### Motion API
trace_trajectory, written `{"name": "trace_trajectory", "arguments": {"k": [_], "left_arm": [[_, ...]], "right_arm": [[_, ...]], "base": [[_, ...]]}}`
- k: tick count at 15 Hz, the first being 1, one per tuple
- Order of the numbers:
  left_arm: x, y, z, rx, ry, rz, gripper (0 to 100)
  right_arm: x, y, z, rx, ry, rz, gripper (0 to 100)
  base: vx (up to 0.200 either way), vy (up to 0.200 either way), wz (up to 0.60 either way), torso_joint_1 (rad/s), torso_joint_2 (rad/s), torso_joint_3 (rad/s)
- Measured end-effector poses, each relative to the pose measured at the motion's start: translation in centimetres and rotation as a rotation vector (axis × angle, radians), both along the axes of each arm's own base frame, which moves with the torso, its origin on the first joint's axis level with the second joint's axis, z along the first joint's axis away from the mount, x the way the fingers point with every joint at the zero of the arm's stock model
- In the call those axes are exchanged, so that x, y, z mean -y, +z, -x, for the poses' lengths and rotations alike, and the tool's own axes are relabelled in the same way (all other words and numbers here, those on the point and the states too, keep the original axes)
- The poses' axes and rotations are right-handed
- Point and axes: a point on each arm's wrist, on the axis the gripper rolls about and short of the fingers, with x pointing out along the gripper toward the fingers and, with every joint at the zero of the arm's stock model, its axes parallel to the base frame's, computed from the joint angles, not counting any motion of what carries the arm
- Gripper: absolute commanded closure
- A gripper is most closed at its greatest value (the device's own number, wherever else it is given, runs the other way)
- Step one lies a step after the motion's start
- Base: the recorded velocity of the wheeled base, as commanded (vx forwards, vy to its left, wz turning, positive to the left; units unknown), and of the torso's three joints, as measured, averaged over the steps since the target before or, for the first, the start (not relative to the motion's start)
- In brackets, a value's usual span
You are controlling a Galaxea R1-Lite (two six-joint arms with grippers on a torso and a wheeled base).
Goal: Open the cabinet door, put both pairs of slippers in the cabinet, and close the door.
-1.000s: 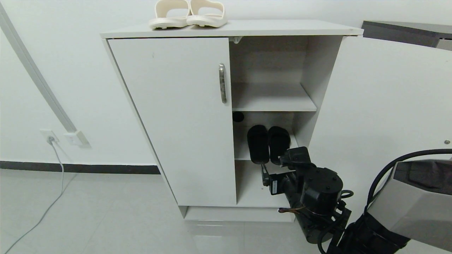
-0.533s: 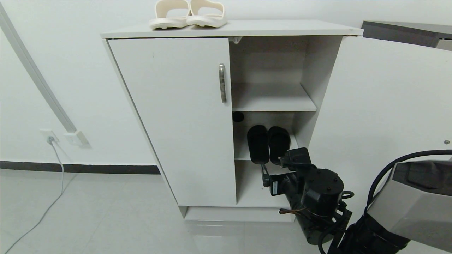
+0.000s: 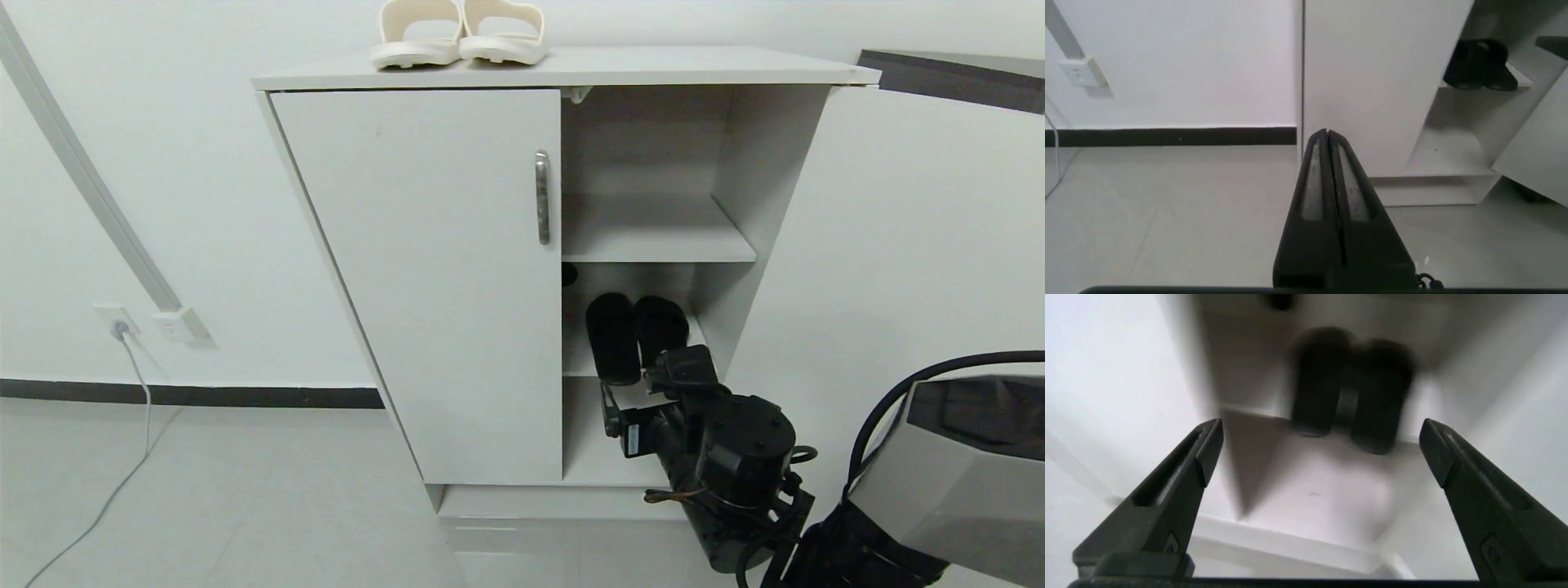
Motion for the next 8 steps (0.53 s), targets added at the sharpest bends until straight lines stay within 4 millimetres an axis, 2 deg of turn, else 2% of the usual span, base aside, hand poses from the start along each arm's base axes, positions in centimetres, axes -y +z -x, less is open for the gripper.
{"name": "trace_trajectory", "arguments": {"k": [8], "left_arm": [[0.0, -0.01, 0.0, -0.001, 0.002, -0.001, 100]], "right_arm": [[0.54, -0.11, -0.14, 0.003, -0.013, -0.003, 0]], "base": [[0.0, 0.2, 0.0, 0.002, 0.0, 0.001]]}}
